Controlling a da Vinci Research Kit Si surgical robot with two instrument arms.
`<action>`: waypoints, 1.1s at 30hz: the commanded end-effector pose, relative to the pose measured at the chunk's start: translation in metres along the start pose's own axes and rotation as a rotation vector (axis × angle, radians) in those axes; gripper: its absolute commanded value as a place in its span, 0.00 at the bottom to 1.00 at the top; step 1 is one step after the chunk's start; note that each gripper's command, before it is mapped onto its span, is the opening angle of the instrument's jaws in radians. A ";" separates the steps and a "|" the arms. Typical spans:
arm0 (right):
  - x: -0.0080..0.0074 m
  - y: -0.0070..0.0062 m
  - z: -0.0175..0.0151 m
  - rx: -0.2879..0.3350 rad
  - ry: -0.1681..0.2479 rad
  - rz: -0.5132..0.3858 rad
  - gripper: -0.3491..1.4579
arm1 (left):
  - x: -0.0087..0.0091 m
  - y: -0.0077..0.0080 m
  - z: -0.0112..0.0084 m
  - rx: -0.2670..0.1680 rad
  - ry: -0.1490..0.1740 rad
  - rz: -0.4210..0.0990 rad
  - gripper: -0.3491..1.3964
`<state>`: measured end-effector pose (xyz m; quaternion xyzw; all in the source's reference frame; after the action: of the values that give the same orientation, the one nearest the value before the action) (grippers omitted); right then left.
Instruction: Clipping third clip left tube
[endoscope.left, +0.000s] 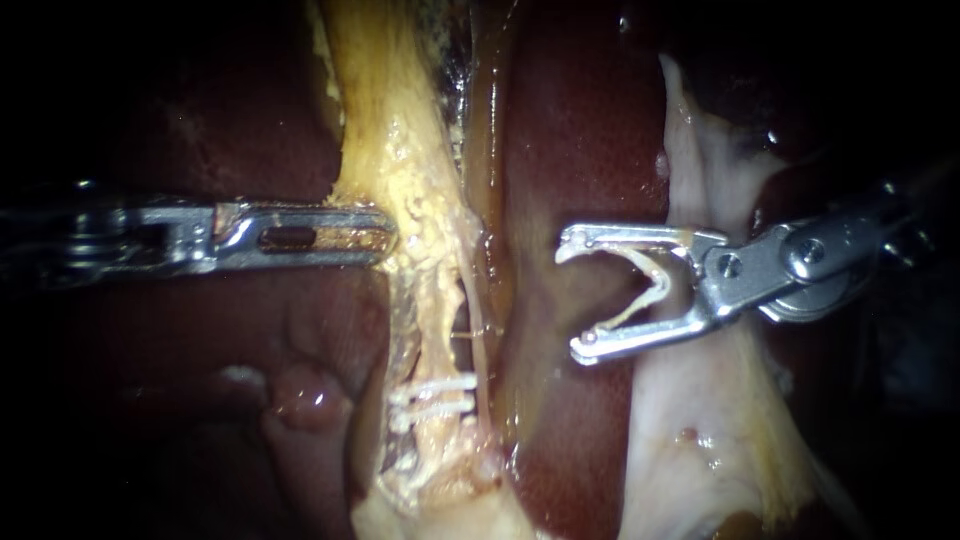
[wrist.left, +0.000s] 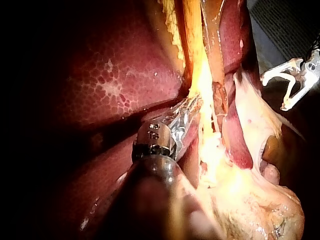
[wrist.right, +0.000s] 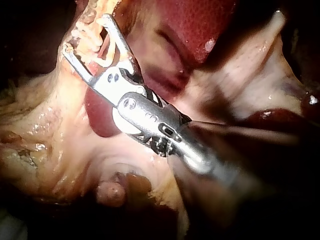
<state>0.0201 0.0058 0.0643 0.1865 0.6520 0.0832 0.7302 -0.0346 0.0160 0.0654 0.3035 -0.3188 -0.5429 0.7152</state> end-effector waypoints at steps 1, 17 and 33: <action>0.0000 -0.0001 0.0001 0.000 0.000 0.000 0.52 | 0.0000 0.0000 0.0000 0.000 0.000 0.000 0.00; -0.0081 -0.0023 0.0089 0.083 -0.049 0.242 0.52 | -0.0049 -0.0010 -0.0101 0.007 -0.083 -0.023 0.00; -0.0122 -0.0001 0.0131 0.088 -0.063 0.325 0.52 | -0.0057 -0.0043 -0.0125 0.028 -0.142 0.002 0.00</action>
<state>0.0315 -0.0007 0.0767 0.3242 0.5931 0.1654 0.7181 -0.0284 0.0217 0.0536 0.2737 -0.3768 -0.5580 0.6869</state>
